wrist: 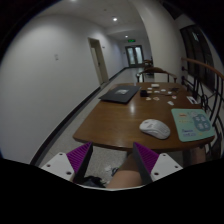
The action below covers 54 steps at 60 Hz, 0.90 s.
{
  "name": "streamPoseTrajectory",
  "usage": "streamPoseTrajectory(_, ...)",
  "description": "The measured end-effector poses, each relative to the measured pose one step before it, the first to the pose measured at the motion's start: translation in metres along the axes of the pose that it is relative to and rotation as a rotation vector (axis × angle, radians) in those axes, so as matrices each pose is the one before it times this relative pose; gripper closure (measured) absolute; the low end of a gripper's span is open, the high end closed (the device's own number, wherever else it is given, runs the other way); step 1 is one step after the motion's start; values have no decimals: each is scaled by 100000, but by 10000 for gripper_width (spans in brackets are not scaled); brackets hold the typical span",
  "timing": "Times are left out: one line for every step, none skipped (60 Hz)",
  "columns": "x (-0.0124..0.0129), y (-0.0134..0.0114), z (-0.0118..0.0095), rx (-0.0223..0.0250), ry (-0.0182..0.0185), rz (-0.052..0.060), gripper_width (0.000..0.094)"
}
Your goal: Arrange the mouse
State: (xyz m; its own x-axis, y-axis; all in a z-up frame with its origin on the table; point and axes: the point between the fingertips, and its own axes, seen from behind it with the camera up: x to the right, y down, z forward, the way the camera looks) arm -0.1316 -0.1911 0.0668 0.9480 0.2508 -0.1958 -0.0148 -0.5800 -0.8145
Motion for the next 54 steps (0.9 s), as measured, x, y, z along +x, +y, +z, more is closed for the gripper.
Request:
streamPoseTrajectory(376,-78,39,322,1019,-165,119)
streamPoseTrajectory(433,-116,56,457,1017,-295,116)
streamPoseTrajectory(784,-97,-77,495,1152,-273,117)
streamPoseTrajectory(685,-97,2,529,1118,-206,119)
streamPoseTrajectory(852,-76,35,630,1288,-221,115)
streamPoseTrajectory(1032,-132,30,672,1283,-257,118)
streamPoseTrajectory(1004,-138,156,651,1318,-327,119)
streamPoseTrajectory(-542,-91,444,588,1486,-65,118)
streamPoseTrajectory(2400,-187,77,790,1051,-199,117)
streamPoseTrajectory(1431,-91,347,838,868,-435,115)
streamPoseTrajectory(867,-133,302,867,1020,-478,118)
streamPoseTrajectory(871,-102,398,708,901,-694,118)
streamPoseTrajectory(820,-46,436,534,916,-720,119)
streamPoseTrajectory(830,-32,477,421,947,-694,119)
streamPoseTrajectory(818,34,471,228,998,-599,118)
streamPoseTrajectory(492,47,443,28,1249,-692,119)
streamPoseTrajectory(747,56,487,-316,819,-839,120)
streamPoseTrajectory(615,164,496,-401,713,-901,118)
streamPoseTrajectory(557,195,434,-557,640,-891,119)
streamPoseTrajectory(521,240,502,-630,608,-796,121)
streamPoseTrajectory(423,213,500,-594,333,-764,119)
streamPoseTrajectory(332,185,448,-433,15,-701,121)
streamPoseTrajectory(280,166,443,-340,-76,-512,121)
streamPoseTrajectory(274,151,489,-332,5,-379,120)
streamPoseTrajectory(95,199,51,-367,177,-279,124)
streamPoseTrajectory(415,139,752,-472,55,-104,124)
streamPoseTrajectory(273,117,358,-640,278,1,127)
streamPoseTrajectory(269,86,429,-542,244,163,122)
streamPoseTrajectory(232,42,401,-396,93,179,124)
streamPoseTrajectory(197,-23,462,-290,10,194,125)
streamPoseTrajectory(199,-52,452,-215,-3,141,131)
streamPoseTrajectory(-9,-119,416,-52,-856,202,124)
streamPoseTrajectory(117,-203,450,86,-422,532,132)
streamPoseTrajectory(41,-230,457,153,-684,454,136)
streamPoseTrajectory(-80,-263,317,5,-313,295,136)
streamPoseTrajectory(100,-233,462,86,-347,84,138)
streamPoseTrajectory(75,-285,482,-3,-53,-118,141)
streamPoseTrajectory(106,-269,491,125,-184,-389,144)
streamPoseTrajectory(91,-311,488,183,-212,-524,144)
streamPoseTrajectory(62,-298,473,134,-286,-499,152)
streamPoseTrajectory(49,-290,464,62,-241,-330,156)
streamPoseTrajectory(63,-312,481,55,-292,-176,162)
streamPoseTrajectory(-4,-293,482,-14,-449,-142,174)
streamPoseTrajectory(-21,-275,523,-203,-605,-113,185)
streamPoseTrajectory(-104,-281,390,-452,-548,-83,196)
streamPoseTrajectory(-97,-256,440,-314,-715,91,209)
streamPoseTrajectory(-94,-223,367,-378,-866,114,221)
streamPoseTrajectory(-109,-189,358,-451,-995,110,239)
streamPoseTrajectory(-134,-139,339,-693,-1080,105,258)
streamPoseTrajectory(-181,-100,284,-889,-1323,202,274)
streamPoseTrajectory(-183,-244,270,-516,-762,308,281)
streamPoseTrajectory(-34,-281,281,-277,-784,244,288)
streamPoseTrajectory(23,-163,292,-595,-624,233,287)
streamPoseTrajectory(39,-121,263,-639,-426,224,289)
